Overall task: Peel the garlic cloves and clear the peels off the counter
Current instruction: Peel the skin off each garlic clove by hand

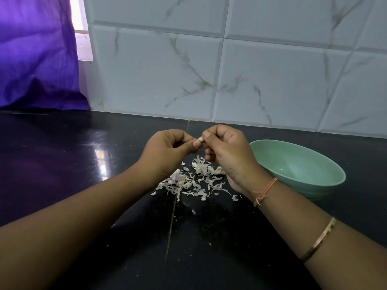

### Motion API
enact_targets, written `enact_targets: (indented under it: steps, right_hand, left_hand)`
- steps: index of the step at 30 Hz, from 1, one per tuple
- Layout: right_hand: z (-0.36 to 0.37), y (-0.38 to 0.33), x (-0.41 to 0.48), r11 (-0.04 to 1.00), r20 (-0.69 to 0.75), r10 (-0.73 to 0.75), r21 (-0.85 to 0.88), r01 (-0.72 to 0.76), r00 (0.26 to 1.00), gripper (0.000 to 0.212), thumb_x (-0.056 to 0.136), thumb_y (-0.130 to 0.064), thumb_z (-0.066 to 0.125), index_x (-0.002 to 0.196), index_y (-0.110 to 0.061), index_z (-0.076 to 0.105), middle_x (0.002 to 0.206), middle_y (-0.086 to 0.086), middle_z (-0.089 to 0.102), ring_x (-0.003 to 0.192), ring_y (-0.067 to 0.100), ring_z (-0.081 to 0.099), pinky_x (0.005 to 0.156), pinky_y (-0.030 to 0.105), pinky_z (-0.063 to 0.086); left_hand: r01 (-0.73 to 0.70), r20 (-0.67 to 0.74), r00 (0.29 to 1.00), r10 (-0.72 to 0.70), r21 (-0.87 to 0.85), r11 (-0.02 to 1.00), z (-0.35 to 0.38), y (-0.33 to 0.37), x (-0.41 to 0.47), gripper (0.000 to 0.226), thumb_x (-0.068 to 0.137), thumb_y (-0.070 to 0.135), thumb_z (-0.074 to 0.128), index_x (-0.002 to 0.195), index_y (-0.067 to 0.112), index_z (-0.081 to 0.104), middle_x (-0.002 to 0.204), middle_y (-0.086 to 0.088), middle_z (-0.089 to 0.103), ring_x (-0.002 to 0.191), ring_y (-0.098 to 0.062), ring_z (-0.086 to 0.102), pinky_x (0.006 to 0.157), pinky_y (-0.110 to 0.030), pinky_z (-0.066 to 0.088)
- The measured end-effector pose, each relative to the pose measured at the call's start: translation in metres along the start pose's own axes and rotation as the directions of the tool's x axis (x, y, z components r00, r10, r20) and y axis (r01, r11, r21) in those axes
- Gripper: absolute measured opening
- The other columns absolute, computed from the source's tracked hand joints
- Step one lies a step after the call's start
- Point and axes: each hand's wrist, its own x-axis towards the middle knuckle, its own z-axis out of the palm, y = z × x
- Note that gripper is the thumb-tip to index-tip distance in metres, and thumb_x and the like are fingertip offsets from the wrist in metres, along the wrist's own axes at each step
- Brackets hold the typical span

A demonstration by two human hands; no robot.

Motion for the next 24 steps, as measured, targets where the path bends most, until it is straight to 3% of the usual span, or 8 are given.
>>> enact_targets:
  steps: [11, 15, 19, 24]
  right_hand:
    - [0.0012, -0.0069, -0.0006, 0.956, 0.045, 0.194, 0.215, -0.199, 0.980, 0.030, 0.097, -0.012, 0.047, 0.069, -0.009, 0.057, 0.058, 0.002, 0.047, 0.050, 0.009, 0.042, 0.046, 0.018, 0.042]
    - [-0.0007, -0.0069, -0.0016, 0.958, 0.060, 0.160, 0.232, -0.169, 0.985, 0.027, 0.093, -0.022, 0.054, 0.071, -0.008, 0.058, 0.062, 0.003, 0.052, 0.052, 0.008, 0.046, 0.048, 0.019, 0.044]
    - [-0.0005, -0.0047, -0.0021, 0.969, 0.065, 0.137, 0.200, -0.147, 0.988, 0.014, 0.090, -0.009, 0.058, 0.076, -0.007, 0.061, 0.064, 0.004, 0.054, 0.055, 0.008, 0.049, 0.053, 0.019, 0.047]
    - [0.0003, -0.0037, -0.0002, 0.949, 0.084, 0.140, 0.272, -0.157, 0.987, 0.017, 0.091, -0.002, 0.053, 0.077, -0.005, 0.061, 0.062, 0.002, 0.055, 0.054, 0.007, 0.049, 0.054, 0.017, 0.047]
  left_hand:
    - [0.006, -0.023, 1.000, -0.006, -0.017, 1.000, 0.0007, 0.0008, 0.0003, 0.015, 0.081, 0.015, 0.067, 0.069, 0.022, 0.066, 0.060, 0.011, 0.062, 0.059, 0.000, 0.051, 0.062, -0.015, 0.043]
    - [0.025, -0.065, 0.998, -0.027, -0.029, 0.999, -0.0007, -0.0006, 0.0018, 0.014, 0.081, 0.017, 0.068, 0.068, 0.021, 0.067, 0.056, 0.010, 0.059, 0.060, -0.010, 0.047, 0.059, -0.023, 0.040]
    - [0.020, -0.060, 0.998, -0.022, -0.027, 0.999, -0.0011, 0.0000, 0.0014, 0.012, 0.081, 0.016, 0.068, 0.071, 0.023, 0.068, 0.054, 0.013, 0.061, 0.054, 0.000, 0.048, 0.054, -0.013, 0.041]
    - [0.045, -0.054, 0.997, -0.050, -0.078, 0.996, -0.0010, 0.0006, 0.0005, 0.008, 0.082, 0.016, 0.067, 0.074, 0.017, 0.069, 0.066, -0.004, 0.060, 0.062, -0.014, 0.045, 0.060, -0.024, 0.039]
